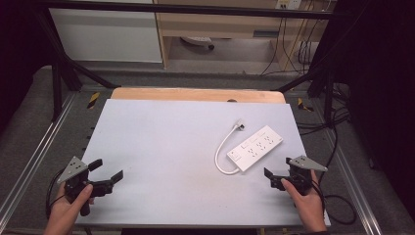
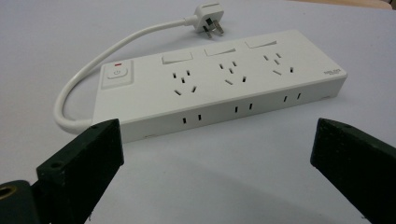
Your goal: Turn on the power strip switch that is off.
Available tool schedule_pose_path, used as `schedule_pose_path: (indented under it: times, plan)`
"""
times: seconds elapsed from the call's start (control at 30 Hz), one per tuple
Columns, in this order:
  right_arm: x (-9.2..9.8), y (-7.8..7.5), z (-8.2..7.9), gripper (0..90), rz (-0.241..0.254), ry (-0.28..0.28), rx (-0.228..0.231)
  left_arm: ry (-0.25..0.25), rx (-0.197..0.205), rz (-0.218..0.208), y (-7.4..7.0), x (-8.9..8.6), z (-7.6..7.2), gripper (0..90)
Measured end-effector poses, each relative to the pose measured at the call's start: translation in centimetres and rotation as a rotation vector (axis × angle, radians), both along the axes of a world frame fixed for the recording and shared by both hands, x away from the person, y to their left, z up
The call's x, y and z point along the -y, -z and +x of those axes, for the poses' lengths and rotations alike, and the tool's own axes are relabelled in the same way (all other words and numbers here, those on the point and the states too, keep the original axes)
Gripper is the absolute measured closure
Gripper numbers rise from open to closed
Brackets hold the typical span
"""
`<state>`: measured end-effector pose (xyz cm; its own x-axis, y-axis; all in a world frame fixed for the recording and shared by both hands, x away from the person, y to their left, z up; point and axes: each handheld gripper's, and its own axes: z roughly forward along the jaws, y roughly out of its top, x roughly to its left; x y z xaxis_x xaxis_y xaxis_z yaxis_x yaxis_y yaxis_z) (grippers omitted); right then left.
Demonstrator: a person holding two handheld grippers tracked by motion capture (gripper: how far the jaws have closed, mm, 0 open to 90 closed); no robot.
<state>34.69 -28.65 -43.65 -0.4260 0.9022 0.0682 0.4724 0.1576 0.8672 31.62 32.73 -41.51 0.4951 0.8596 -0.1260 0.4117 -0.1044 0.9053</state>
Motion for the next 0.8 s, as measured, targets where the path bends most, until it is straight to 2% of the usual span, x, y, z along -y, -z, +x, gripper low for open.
schedule_pose_path:
  times: [0.07,0.13,0.23,0.5,0.8]
  plan:
    - [-0.1,-0.1,-0.1,3.1,-0.002,-0.001,0.001,0.004,0.001,0.006,0.0,0.0,0.0,5.9]
    - [-0.3,-0.5,-0.2,3.3,0.008,-0.019,-0.024,0.007,-0.002,0.007,0.0,0.0,-0.1,5.9]
    - [-0.4,-0.9,-0.4,3.3,0.018,-0.025,-0.035,0.009,-0.003,0.006,0.0,0.0,-0.1,5.9]
    - [-0.2,-1.2,-0.4,3.5,0.039,-0.018,-0.028,0.012,-0.007,0.008,0.1,0.0,0.0,5.9]
    - [-0.4,-1.7,-0.6,3.1,0.096,-0.020,-0.015,0.006,-0.012,0.017,0.2,-0.1,0.0,5.6]
